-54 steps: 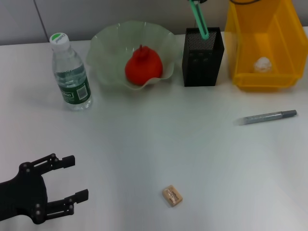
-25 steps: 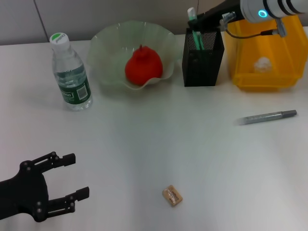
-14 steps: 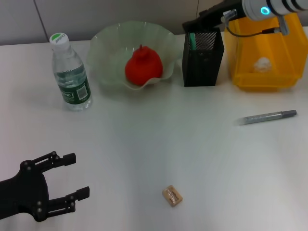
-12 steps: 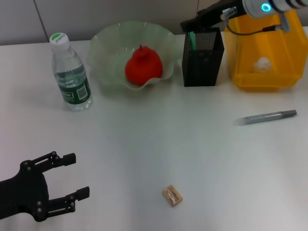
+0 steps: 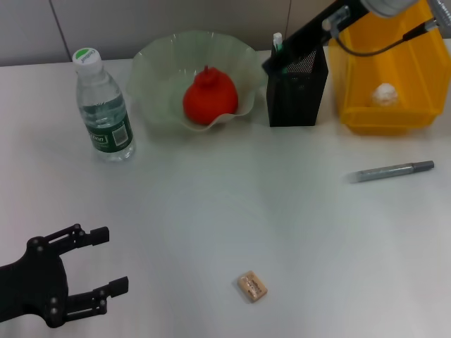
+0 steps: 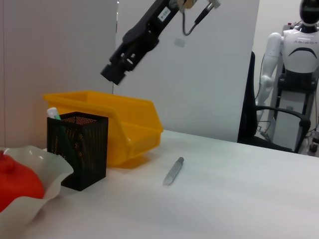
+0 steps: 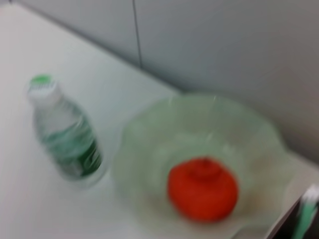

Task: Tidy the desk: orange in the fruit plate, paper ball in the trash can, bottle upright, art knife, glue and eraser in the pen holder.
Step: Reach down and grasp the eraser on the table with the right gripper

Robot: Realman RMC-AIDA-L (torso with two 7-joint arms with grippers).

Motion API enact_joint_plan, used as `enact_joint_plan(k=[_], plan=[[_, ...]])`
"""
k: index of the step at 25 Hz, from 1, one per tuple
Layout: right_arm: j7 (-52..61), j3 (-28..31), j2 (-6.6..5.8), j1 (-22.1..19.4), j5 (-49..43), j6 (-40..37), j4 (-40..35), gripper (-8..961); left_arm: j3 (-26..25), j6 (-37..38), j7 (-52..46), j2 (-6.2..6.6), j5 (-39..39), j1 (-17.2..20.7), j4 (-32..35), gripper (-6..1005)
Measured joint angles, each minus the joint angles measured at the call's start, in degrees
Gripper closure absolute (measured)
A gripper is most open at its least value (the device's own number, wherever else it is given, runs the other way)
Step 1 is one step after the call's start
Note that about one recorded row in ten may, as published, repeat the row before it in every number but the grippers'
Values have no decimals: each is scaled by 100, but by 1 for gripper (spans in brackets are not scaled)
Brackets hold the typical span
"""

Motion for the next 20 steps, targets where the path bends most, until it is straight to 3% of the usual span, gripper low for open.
enact_joint_plan(k=[1, 10, 20], plan=[[208, -74, 3, 184, -58, -372, 70, 385, 35, 27, -23, 31, 8, 0, 4, 189], [586, -278, 35, 886, -22, -1286, 1157, 385, 5, 104, -8, 117, 15, 31, 9, 189], [702, -1028, 67, 1422, 770, -1093, 2991, 386, -6, 101, 0, 133, 18, 53, 10, 189]])
